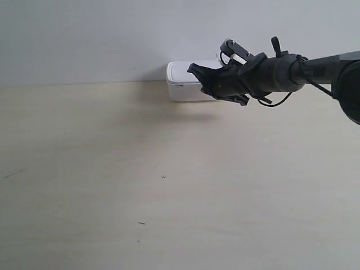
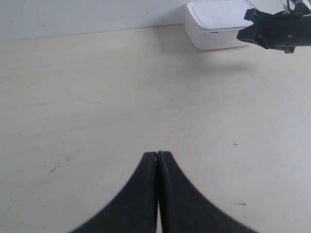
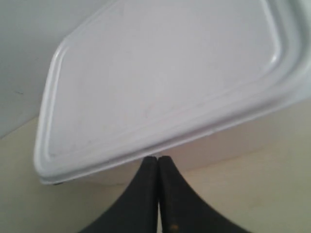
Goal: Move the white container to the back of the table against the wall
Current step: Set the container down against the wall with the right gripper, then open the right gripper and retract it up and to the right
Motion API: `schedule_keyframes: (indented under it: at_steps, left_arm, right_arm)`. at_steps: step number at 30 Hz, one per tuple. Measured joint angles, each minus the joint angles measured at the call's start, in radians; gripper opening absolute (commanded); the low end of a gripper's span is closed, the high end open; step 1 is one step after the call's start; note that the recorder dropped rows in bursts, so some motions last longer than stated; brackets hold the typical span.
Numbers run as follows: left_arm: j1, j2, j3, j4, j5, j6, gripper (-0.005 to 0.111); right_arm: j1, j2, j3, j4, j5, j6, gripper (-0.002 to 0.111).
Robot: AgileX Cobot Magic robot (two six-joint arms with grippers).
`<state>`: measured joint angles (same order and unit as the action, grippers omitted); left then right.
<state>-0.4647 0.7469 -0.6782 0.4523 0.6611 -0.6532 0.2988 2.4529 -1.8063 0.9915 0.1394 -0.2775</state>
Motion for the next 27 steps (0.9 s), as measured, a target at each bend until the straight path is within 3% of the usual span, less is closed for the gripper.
schedule_keyframes:
  at_steps: [9,14,20,27]
  left_arm:
    - [0.000,-0.103,0.004,0.018,0.036,-0.058,0.000]
    - [0.000,-0.215,0.004,0.036,0.148,-0.104,0.000]
    - [0.000,-0.386,0.004,0.050,0.279,-0.166,0.000]
    - [0.004,-0.582,0.063,0.033,0.322,-0.226,0.000]
  right_arm:
    - [0.002,-0.155,0.203,0.000,0.024,0.018,0.000]
    - [0.002,-0.255,0.340,0.000,0.018,0.018,0.000]
    - [0.002,-0.431,0.541,0.000,-0.122,0.020,0.000]
    - [0.002,-0.674,0.734,0.000,-0.271,-0.068,0.000]
